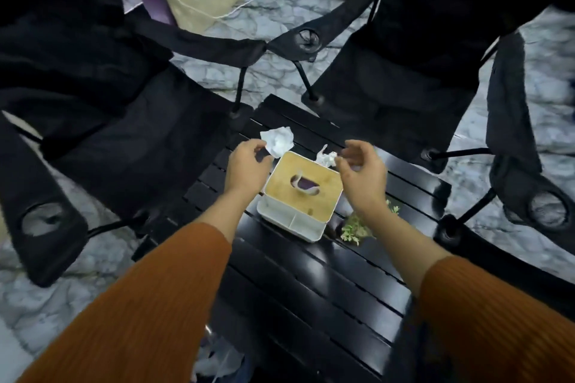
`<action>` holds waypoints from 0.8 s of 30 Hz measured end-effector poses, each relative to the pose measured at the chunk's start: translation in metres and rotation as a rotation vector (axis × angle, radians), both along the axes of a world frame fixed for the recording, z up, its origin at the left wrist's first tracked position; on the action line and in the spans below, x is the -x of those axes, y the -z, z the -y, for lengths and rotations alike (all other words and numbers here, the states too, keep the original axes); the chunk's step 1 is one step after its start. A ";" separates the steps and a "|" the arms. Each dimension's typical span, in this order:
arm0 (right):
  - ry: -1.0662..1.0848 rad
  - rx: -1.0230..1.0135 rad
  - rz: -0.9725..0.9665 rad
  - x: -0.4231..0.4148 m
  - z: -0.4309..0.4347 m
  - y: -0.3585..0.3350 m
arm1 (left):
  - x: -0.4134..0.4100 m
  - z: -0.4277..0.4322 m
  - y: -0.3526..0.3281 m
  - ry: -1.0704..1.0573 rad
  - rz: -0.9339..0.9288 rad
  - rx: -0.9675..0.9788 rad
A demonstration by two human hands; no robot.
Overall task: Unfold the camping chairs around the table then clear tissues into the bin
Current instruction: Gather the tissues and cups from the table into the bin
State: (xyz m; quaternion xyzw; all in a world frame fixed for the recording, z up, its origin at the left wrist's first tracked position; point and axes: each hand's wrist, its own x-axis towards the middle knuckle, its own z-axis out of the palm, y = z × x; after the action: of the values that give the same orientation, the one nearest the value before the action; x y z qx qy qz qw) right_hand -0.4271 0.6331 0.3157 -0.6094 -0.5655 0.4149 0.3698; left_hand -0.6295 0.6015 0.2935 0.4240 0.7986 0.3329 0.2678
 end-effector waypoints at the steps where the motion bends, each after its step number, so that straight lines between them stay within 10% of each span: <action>1: 0.026 0.015 0.012 -0.001 -0.012 0.006 | 0.003 -0.013 0.008 0.017 0.006 0.012; 12: -0.058 0.444 0.153 0.015 -0.109 0.116 | 0.039 -0.112 0.111 0.197 -0.102 0.176; 18: -0.409 0.382 0.402 0.024 -0.127 0.148 | 0.043 -0.119 0.143 0.281 -0.131 0.209; 24: -0.253 0.388 0.359 0.026 -0.127 0.142 | 0.036 -0.119 0.139 0.170 -0.003 0.133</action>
State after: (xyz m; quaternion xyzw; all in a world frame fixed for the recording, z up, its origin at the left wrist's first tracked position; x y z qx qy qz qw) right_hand -0.4529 0.7596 0.1733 -0.6570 -0.6036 0.4435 0.0857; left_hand -0.6659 0.7205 0.1545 0.4722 0.7804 0.2545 0.3214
